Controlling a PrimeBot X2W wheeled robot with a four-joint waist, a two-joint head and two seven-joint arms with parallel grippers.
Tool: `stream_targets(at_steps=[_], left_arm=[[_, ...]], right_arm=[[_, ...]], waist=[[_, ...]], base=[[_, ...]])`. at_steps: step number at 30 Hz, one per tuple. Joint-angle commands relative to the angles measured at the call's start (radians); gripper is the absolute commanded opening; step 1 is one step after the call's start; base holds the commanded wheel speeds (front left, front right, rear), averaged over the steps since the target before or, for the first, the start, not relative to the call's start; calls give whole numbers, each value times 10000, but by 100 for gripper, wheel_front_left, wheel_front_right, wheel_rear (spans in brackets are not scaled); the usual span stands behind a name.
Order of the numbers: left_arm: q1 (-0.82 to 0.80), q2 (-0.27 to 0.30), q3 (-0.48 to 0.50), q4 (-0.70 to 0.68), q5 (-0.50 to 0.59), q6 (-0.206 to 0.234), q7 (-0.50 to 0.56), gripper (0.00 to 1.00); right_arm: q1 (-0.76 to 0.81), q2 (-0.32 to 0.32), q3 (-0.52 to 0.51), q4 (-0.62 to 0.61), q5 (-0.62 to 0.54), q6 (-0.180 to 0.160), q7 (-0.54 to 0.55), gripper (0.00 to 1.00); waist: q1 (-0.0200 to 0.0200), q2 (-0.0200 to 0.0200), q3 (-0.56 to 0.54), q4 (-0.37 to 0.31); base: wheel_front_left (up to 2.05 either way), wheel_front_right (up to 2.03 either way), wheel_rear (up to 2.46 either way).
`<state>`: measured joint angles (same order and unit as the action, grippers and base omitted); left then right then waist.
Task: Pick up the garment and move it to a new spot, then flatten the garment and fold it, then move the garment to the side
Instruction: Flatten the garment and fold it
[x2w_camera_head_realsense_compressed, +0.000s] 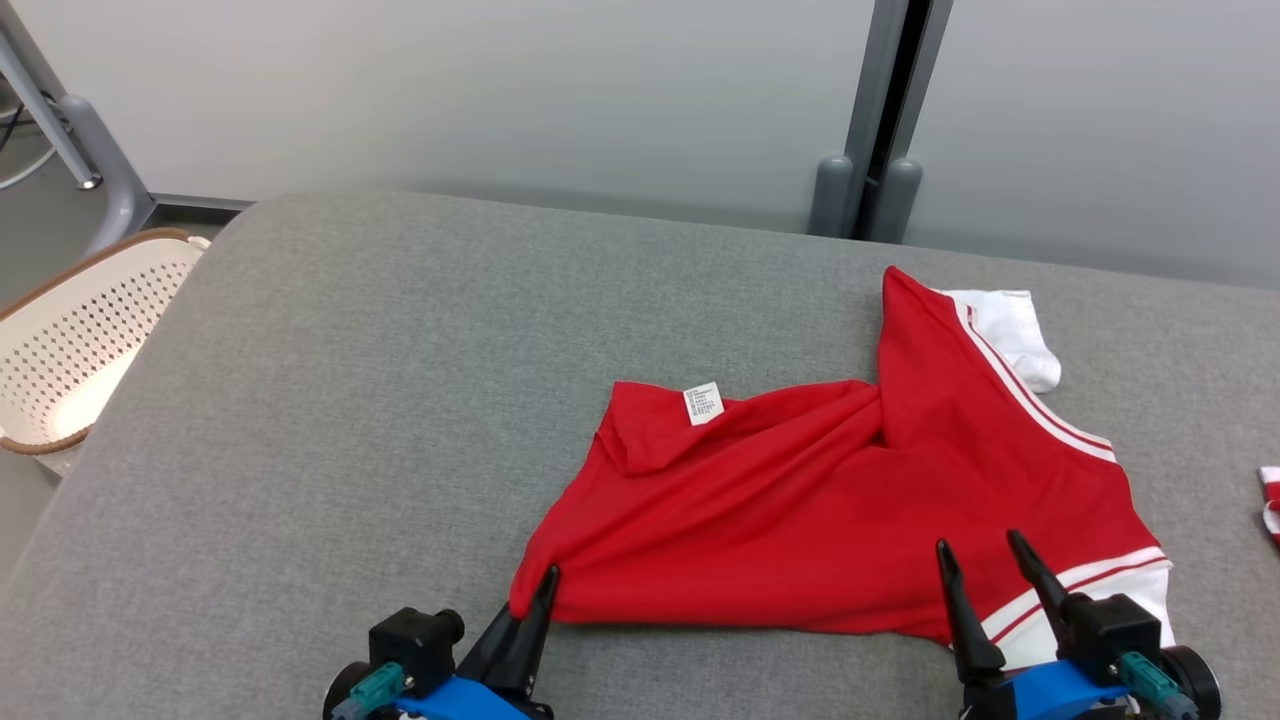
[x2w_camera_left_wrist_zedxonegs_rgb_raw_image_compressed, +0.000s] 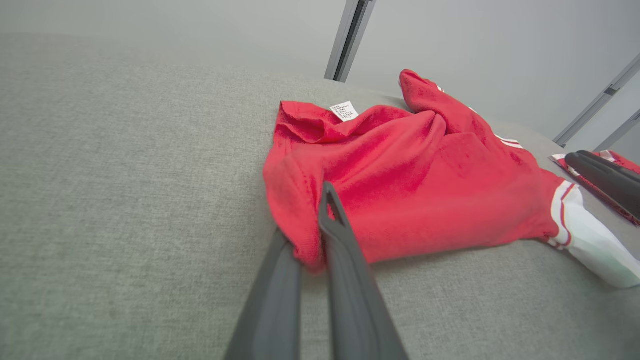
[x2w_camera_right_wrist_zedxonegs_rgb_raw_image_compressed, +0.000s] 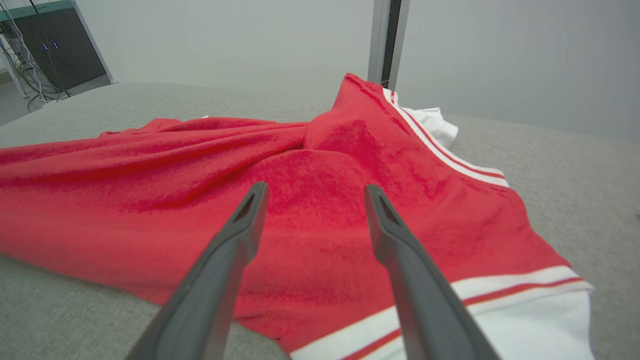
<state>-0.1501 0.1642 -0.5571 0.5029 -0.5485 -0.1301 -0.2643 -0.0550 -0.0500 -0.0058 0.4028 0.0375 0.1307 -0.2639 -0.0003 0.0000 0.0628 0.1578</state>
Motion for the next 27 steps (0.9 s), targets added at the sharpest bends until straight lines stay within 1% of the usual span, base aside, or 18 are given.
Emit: stream_targets(at_steps=[1,5,6,7,8,9,14,16,22,27], left_arm=[[48,73,135,-32,43,-6,0,0],[-158,21,452,46,-10,-6,0,0],[-311,4,515,130,-21,-8,0,4],[-479,8,589,242,-16,-6,-2,34],[-656,12,762,389,57,-6,-2,73],[-817,-10,986,605,137,-5,-2,100],[-1478,-308,2215,1114,772,529,0,100],[-1507,-384,2575,1189,1041,610,0,100],[-882,-593,3168,1336,1734,421,0,100],[-34,-782,3607,1139,2109,261,0,100]], right_arm=[[21,-19,49,33,38,-1,-2,100],[-155,-19,239,54,52,-1,-2,100],[-185,-22,249,72,41,-1,-4,100],[-202,-19,266,88,38,-1,-2,100],[-191,-19,295,88,30,-1,-2,100],[-196,-18,293,110,29,-1,-2,100],[-211,-19,315,104,82,-1,-4,100],[-208,-17,288,62,103,-1,-2,100],[-127,-17,252,38,201,-1,-2,100],[127,-19,186,16,330,-1,-2,100]], waist=[[3,0,50,-28],[3,0,256,-297],[3,0,311,-381],[3,0,361,-462],[3,0,392,-538],[3,0,419,-603],[3,0,410,-899],[3,0,380,-971],[3,0,202,-1055],[3,0,-107,-1077]], base=[[0,0,0],[0,0,0],[0,0,0],[0,0,0],[0,0,0],[0,0,0],[0,0,0],[0,0,0],[0,0,0],[0,0,0]])
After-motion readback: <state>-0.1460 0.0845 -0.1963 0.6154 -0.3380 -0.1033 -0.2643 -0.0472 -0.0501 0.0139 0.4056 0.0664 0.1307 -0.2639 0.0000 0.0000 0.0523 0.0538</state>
